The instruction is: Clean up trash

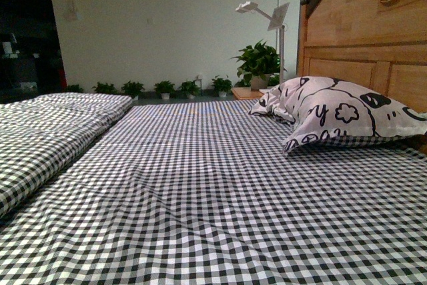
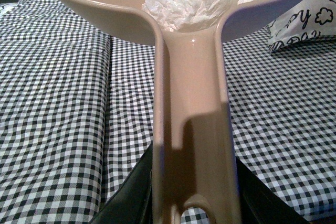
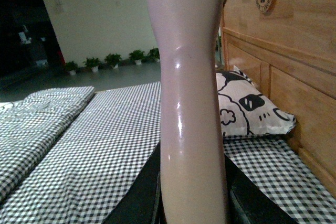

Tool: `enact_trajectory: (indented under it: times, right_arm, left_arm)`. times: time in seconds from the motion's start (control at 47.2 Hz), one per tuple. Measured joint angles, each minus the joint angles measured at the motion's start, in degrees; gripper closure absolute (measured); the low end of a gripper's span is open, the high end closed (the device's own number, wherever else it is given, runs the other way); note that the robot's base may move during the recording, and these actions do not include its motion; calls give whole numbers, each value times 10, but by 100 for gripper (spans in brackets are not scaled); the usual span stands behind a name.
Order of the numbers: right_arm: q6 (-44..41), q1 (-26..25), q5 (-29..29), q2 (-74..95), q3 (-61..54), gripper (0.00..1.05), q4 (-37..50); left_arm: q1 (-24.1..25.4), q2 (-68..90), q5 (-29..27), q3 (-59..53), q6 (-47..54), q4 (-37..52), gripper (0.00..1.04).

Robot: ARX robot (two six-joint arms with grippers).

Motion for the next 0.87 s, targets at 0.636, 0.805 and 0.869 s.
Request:
enact_trajectory:
  times: [0.636,0.805,0.869]
  right_arm:
    - [0,0,0,0,0,85,0]
    - [0,0,0,0,0,85,0]
    - [0,0,0,0,0,85,0]
  left_arm:
    - [0,0,0,0,-1,0,78]
    - [0,0,0,0,-1,0,78]
    - [0,0,0,0,-1,0,78]
